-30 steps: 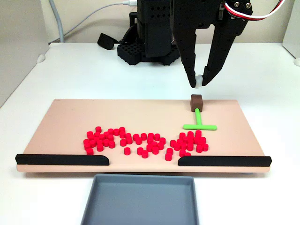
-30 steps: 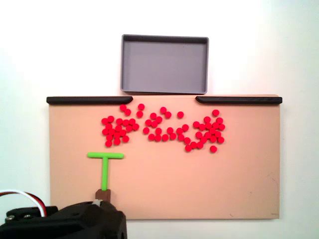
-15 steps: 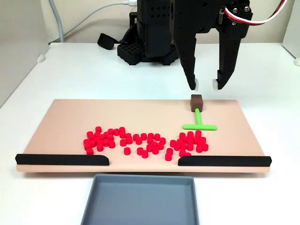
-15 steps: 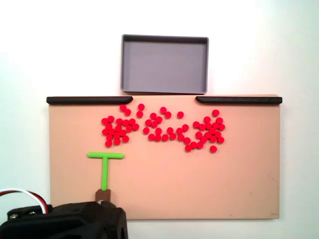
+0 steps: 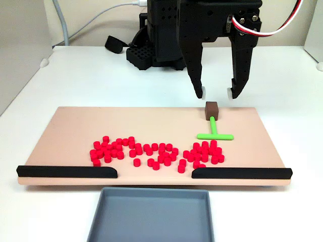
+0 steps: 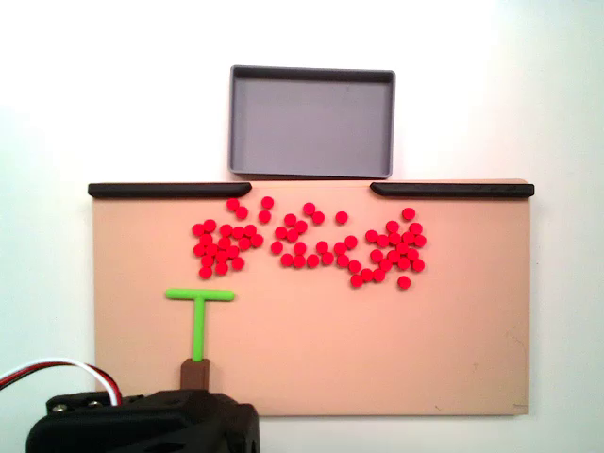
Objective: Grasp a green tool by the dark brown handle.
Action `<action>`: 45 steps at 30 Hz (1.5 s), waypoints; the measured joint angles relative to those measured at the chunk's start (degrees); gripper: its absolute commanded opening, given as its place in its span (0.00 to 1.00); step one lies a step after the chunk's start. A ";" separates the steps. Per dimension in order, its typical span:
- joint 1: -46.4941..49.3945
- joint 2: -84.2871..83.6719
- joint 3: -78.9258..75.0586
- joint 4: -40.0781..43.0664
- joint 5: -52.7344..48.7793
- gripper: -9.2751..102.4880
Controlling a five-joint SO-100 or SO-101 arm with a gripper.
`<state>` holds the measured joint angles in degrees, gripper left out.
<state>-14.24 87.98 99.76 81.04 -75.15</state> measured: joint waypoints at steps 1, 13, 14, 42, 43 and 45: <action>0.09 0.00 0.09 0.00 0.00 0.25; 0.79 0.00 1.76 -3.87 1.23 0.24; 0.79 0.00 1.76 -3.87 1.23 0.24; 1.14 -2.55 1.76 -5.10 1.32 0.22; 1.14 -2.55 1.76 -5.10 1.32 0.22; 1.14 -2.55 1.76 -5.10 1.32 0.21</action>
<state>-13.10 85.43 101.51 75.94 -73.83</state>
